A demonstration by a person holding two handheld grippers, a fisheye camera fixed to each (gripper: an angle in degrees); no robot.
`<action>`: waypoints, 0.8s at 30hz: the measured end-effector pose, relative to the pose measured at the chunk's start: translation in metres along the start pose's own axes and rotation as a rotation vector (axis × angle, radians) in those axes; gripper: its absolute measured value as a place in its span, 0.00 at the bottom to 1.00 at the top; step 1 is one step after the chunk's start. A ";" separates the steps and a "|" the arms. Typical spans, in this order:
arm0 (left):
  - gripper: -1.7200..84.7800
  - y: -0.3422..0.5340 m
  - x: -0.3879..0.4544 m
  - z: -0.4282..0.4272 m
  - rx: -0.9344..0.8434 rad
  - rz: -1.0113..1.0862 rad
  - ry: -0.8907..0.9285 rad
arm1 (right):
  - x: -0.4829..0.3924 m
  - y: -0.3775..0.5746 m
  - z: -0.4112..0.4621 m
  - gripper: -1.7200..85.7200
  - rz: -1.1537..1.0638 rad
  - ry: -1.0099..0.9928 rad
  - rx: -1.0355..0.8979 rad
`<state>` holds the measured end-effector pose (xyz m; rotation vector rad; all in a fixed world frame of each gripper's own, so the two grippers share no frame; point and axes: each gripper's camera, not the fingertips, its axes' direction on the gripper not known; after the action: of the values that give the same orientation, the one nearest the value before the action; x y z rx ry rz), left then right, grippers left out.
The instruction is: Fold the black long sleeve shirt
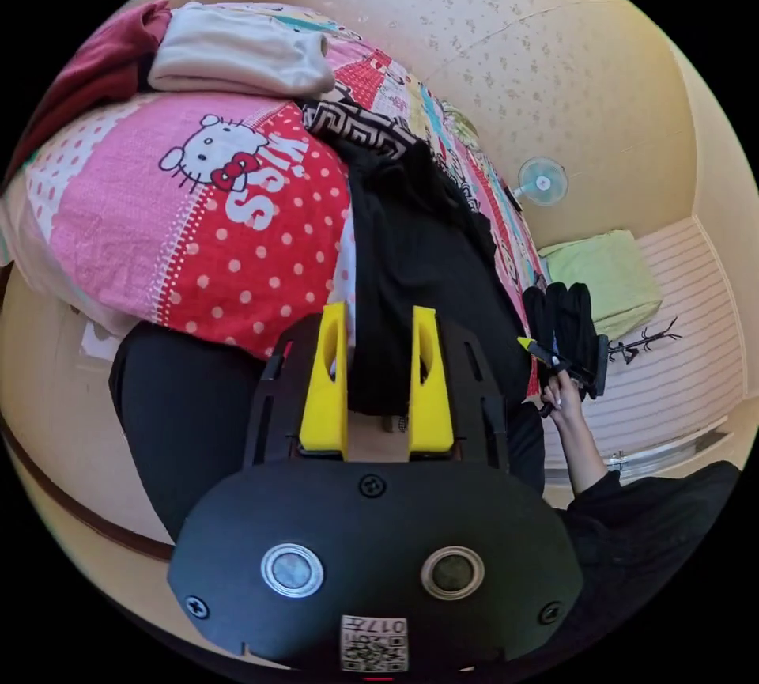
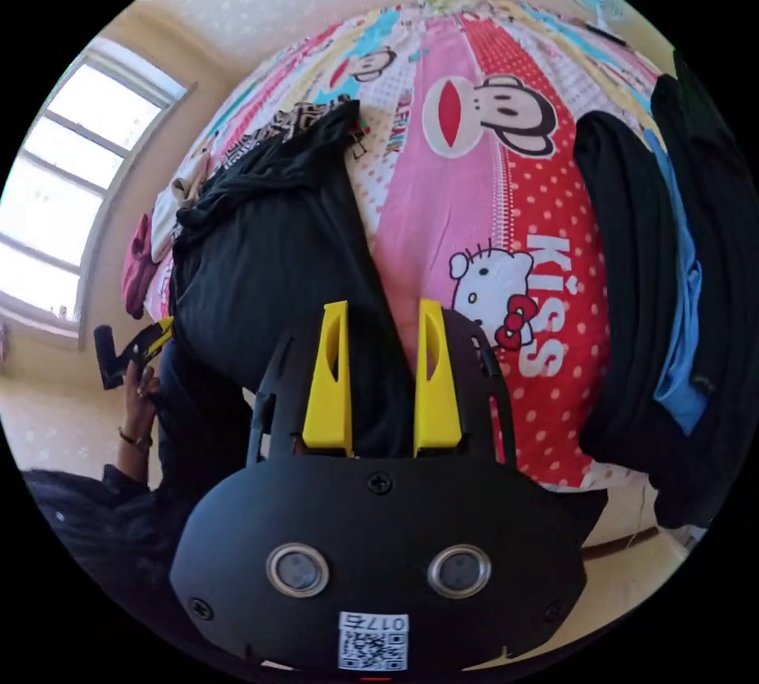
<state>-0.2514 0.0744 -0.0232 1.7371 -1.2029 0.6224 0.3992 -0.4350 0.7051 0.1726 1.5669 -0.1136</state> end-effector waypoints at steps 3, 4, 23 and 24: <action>0.03 -0.008 0.021 0.007 -0.198 0.065 -0.014 | 0.001 0.024 -0.020 0.06 -0.034 0.003 0.020; 0.03 -0.010 0.026 0.005 -0.218 0.074 -0.014 | 0.003 0.022 -0.030 0.06 -0.017 -0.048 -0.002; 0.21 -0.085 0.027 -0.093 -0.066 0.032 0.054 | 0.070 -0.035 -0.153 0.17 0.028 -0.179 0.175; 0.21 -0.070 0.022 -0.083 -0.095 0.009 0.083 | 0.076 -0.032 -0.149 0.17 0.037 -0.203 0.169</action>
<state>-0.1718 0.1453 0.0053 1.6120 -1.1650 0.6260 0.2471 -0.4362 0.6288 0.3127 1.3507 -0.2279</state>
